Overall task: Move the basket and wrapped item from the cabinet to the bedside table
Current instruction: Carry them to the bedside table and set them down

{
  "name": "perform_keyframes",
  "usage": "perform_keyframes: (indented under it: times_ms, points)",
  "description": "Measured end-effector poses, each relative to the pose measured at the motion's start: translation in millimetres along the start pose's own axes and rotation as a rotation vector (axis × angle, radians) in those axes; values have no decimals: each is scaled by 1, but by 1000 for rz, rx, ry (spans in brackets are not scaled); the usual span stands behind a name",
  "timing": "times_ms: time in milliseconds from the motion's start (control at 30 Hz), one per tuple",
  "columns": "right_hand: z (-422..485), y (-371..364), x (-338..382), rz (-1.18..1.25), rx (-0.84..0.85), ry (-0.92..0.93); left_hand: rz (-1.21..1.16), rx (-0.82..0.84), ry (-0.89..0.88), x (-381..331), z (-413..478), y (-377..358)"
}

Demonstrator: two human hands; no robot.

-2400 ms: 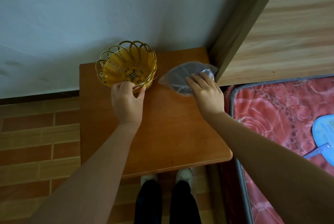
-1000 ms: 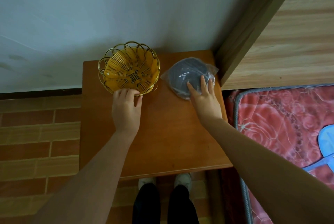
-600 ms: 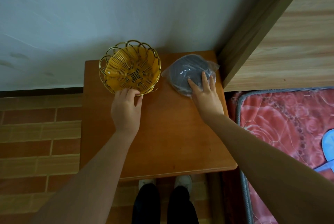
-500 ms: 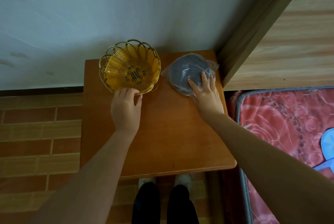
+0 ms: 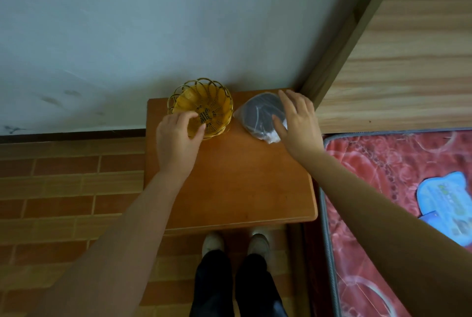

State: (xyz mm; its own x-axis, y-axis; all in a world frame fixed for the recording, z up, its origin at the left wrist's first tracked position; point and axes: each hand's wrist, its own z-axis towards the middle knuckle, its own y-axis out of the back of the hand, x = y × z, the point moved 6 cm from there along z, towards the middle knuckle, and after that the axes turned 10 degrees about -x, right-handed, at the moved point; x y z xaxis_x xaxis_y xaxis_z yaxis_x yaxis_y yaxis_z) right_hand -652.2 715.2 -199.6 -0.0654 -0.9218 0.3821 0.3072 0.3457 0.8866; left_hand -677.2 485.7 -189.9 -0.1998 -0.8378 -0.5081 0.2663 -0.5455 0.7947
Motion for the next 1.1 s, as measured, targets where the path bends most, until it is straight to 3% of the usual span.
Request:
perform_keyframes:
  times_ms: [333, 533, 700, 867, 1100]
  points:
    - [10, 185, 90, 9, -169, 258, 21, -51, -285, -87, 45, 155]
    - [3, 261, 129, -42, -199, 358, 111, -147, -336, -114, 51, 232]
    - [-17, 284, 153, -22, -188, 413, 173, -88, -332, -115, 35, 264]
    - [-22, 278, 175, -37, -125, 461, 222, -156, -263, -94, 14, 295]
    - [-17, 248, 250, 31, -52, 597, 400, -256, -32, -34, -29, 348]
